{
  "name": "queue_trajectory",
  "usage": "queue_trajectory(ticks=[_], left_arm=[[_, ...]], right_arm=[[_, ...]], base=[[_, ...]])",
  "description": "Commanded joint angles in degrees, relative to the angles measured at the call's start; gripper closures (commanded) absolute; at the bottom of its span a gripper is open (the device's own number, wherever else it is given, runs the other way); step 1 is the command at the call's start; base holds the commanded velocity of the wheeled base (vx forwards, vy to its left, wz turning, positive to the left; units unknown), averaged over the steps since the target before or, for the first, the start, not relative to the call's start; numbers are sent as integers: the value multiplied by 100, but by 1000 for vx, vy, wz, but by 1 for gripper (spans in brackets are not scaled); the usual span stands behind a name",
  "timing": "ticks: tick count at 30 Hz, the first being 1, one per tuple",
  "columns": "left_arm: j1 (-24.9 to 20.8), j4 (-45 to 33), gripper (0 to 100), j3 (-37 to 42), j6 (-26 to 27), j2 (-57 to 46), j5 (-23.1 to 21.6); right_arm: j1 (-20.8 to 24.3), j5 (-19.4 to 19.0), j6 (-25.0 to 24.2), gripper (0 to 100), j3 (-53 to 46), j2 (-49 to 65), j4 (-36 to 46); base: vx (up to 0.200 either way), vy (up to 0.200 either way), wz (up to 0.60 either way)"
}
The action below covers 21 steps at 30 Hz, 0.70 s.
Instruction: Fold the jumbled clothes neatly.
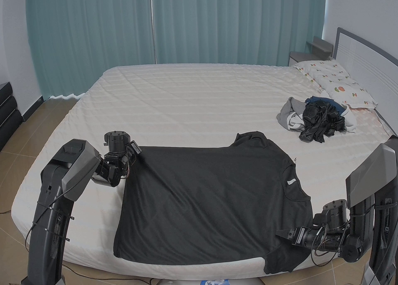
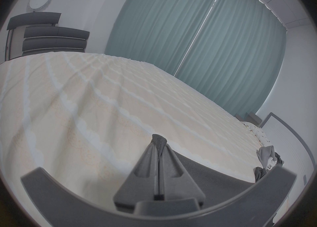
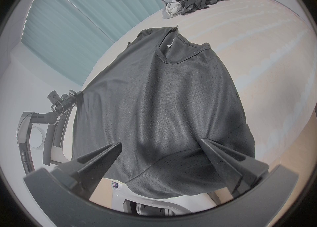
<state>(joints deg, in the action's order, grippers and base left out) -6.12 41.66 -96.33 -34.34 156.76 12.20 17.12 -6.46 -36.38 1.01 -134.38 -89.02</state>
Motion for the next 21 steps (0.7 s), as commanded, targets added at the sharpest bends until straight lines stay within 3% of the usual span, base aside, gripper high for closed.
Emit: queue_trajectory(ticks=[1, 11, 12, 18, 21], left_arm=[[67, -8, 100, -9, 15, 4, 1], [76, -96, 100, 0, 42, 21, 72], [76, -167, 0, -9, 42, 21, 116], [23, -210, 0, 123, 6, -163, 230], [-82, -184, 0, 545, 33, -655, 599]], right_arm=[[37, -4, -10, 0, -5, -10, -63], [37, -4, -10, 0, -5, -10, -63], [37, -4, -10, 0, -5, -10, -63], [37, -4, -19, 0, -5, 43, -63], [20, -4, -27, 0, -5, 87, -63]], base=[[0, 0, 0], [0, 0, 0], [0, 0, 0], [0, 0, 0], [0, 0, 0]])
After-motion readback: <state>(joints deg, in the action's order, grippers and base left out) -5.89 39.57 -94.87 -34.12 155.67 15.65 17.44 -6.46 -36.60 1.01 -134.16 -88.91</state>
